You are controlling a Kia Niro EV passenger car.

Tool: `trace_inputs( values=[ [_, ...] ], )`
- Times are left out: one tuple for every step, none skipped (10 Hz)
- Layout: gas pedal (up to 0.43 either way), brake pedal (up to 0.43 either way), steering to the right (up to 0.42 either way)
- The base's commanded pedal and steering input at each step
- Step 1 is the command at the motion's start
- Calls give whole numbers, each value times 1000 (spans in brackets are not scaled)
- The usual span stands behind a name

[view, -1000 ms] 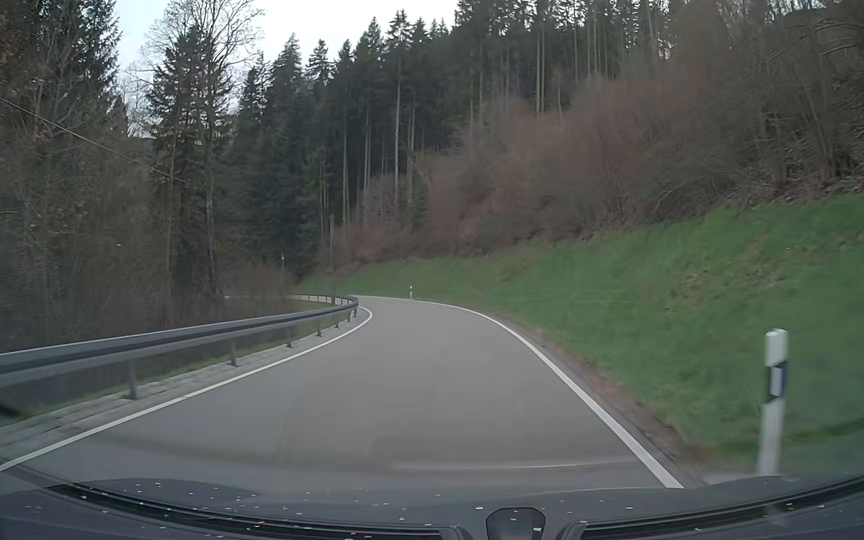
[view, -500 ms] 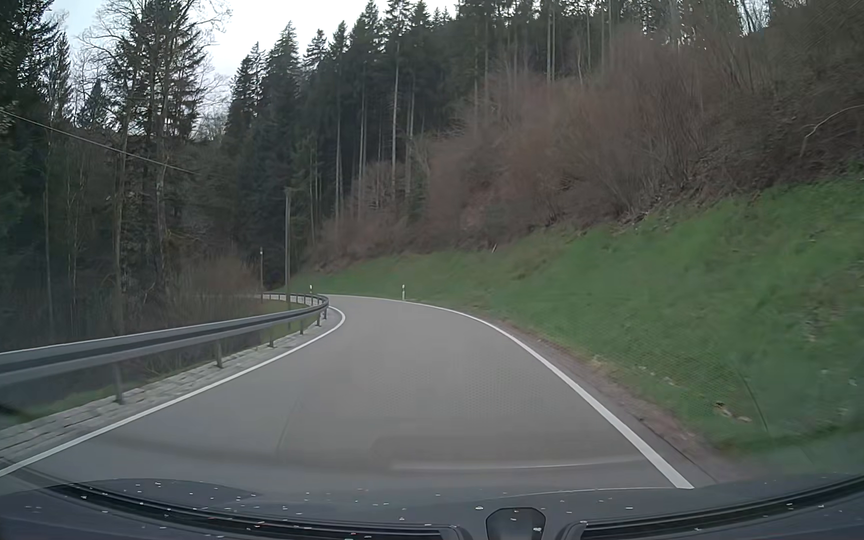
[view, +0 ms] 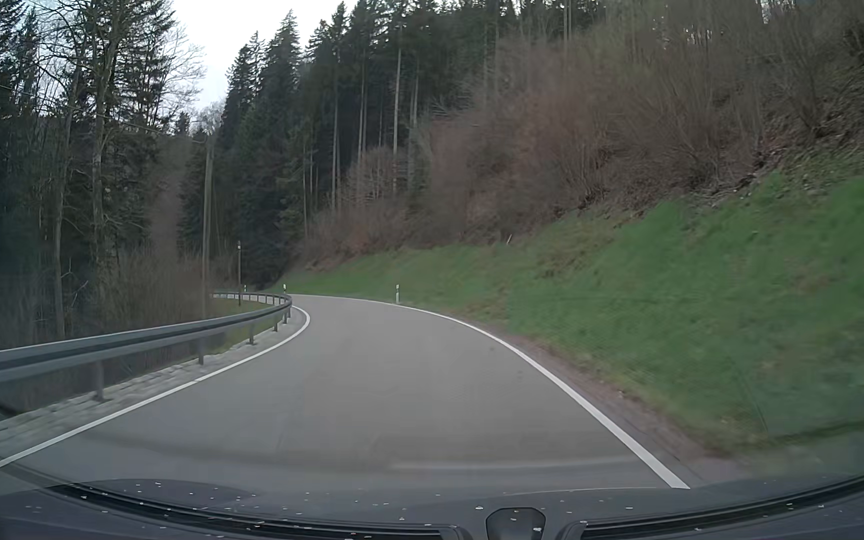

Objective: Follow the waypoints while adhering to traffic rules and regulations

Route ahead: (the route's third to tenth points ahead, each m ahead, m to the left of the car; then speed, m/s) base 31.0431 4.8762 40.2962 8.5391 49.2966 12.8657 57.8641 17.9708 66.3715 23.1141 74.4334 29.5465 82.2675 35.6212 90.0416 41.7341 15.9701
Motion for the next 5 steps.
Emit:
trace_inputs(
  values=[
    [0,213,-26],
    [0,213,-36],
    [0,207,-46],
    [0,183,-48],
    [0,116,-48]
  ],
)
